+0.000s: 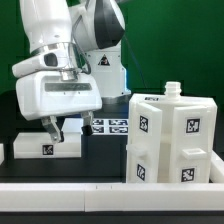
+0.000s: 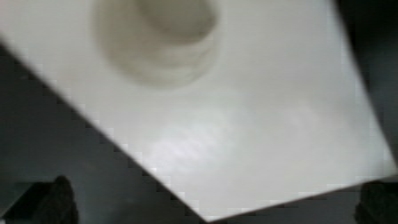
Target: Assemble cabinet
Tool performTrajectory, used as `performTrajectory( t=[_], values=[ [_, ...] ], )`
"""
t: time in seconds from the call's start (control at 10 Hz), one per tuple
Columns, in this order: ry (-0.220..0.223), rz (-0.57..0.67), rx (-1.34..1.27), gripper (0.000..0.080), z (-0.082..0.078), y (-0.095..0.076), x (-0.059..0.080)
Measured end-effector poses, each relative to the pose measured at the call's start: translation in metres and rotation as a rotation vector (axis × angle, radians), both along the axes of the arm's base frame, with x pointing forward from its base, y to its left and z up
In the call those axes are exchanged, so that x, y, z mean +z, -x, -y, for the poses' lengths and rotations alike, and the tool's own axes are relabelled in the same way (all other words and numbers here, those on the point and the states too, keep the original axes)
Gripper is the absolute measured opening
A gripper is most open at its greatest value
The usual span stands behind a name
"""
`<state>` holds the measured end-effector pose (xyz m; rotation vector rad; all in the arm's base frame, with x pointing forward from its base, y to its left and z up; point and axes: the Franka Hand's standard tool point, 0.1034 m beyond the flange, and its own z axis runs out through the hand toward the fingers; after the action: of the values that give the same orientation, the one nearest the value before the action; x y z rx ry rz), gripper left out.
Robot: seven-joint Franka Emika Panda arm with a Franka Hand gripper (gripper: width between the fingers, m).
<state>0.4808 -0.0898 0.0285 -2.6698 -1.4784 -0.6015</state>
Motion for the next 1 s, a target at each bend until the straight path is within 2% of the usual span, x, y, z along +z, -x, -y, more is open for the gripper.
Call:
performTrajectory(
  t=[0.2, 1.0],
  values=[
    [0.013, 0.0, 0.0, 0.0795, 0.003, 0.005, 0.005],
    [0.009, -0.01, -0.009, 0.0795, 0.008, 0.01, 0.002]
  ],
)
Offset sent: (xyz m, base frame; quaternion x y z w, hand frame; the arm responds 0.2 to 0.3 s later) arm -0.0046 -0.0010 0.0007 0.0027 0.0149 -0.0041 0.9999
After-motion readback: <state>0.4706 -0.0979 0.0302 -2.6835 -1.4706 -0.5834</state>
